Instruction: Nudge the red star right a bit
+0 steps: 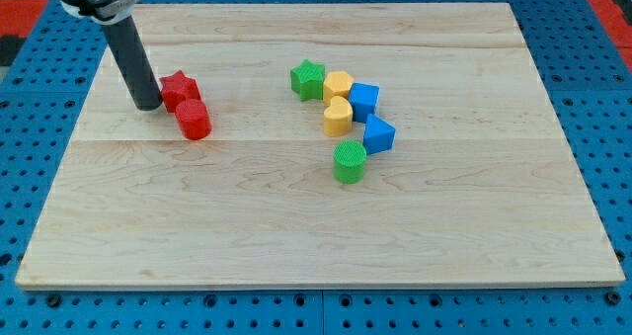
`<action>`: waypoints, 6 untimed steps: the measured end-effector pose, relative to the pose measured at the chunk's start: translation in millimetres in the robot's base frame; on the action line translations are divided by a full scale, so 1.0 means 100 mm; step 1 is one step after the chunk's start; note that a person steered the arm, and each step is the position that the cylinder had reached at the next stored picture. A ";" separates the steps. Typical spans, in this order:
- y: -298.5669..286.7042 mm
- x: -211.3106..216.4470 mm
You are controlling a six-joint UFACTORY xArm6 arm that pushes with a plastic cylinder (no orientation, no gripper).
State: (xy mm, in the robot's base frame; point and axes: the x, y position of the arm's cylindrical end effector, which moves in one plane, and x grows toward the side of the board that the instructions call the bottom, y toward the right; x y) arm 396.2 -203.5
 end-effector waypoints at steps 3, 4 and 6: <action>0.11 0.37; -0.24 -0.15; 0.25 -0.38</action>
